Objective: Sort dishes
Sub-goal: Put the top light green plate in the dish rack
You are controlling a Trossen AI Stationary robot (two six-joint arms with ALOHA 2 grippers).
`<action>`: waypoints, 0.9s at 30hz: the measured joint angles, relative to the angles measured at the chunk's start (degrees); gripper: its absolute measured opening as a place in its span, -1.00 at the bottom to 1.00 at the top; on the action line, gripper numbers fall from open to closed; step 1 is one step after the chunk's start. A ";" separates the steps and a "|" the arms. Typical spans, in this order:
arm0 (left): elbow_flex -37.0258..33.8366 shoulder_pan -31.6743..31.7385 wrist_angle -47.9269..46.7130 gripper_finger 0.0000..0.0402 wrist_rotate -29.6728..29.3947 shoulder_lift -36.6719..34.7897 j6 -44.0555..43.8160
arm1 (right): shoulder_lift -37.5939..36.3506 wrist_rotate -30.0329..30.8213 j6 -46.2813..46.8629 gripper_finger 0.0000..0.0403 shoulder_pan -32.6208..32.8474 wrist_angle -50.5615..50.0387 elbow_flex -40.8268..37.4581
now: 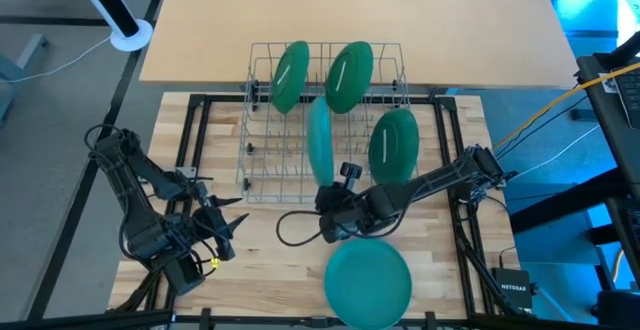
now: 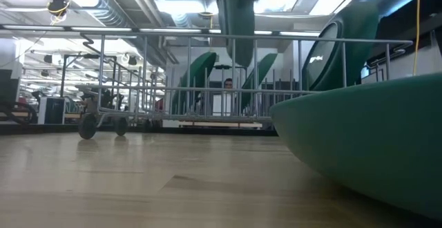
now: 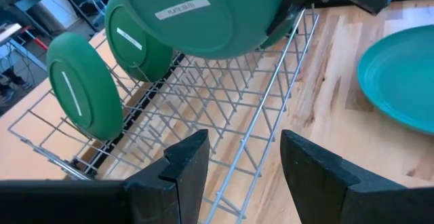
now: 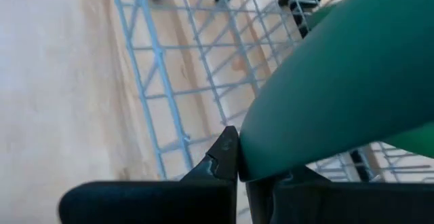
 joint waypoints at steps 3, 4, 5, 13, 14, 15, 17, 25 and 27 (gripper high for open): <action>-0.01 0.11 -0.01 -0.14 0.00 0.02 -0.72 | -0.12 0.14 0.03 -0.95 -0.44 -0.42 -0.02; 0.00 0.12 0.01 -0.14 0.00 0.02 -0.74 | -0.24 0.18 0.02 -0.95 -0.48 -0.09 -0.02; -0.02 0.19 -0.01 -0.14 0.00 0.02 -0.71 | -0.45 0.23 -0.05 -0.95 -0.73 0.15 -0.02; -0.02 0.68 -0.06 -0.14 0.00 0.02 -0.67 | -3.94 -1.64 -5.26 -0.95 -1.09 3.89 0.01; -0.02 0.68 -0.07 -0.14 0.00 0.02 -0.67 | -4.58 -1.68 -6.69 -0.95 -1.19 4.00 0.03; -0.02 0.71 -0.07 -0.14 -0.01 0.02 -0.67 | -5.09 -2.03 -7.65 -0.95 -1.52 3.78 0.01; -0.02 0.86 -0.04 -0.14 0.00 0.02 -0.67 | -6.18 -3.20 -8.70 -0.95 -2.07 3.89 -1.10; -0.02 1.29 -0.05 -0.14 -0.02 0.02 -0.67 | -11.52 -9.61 -12.11 -0.95 -5.81 6.77 -8.92; -0.02 1.29 -0.05 -0.14 -0.02 0.02 -0.68 | -14.09 -11.68 -14.67 -0.95 -6.58 9.65 -11.08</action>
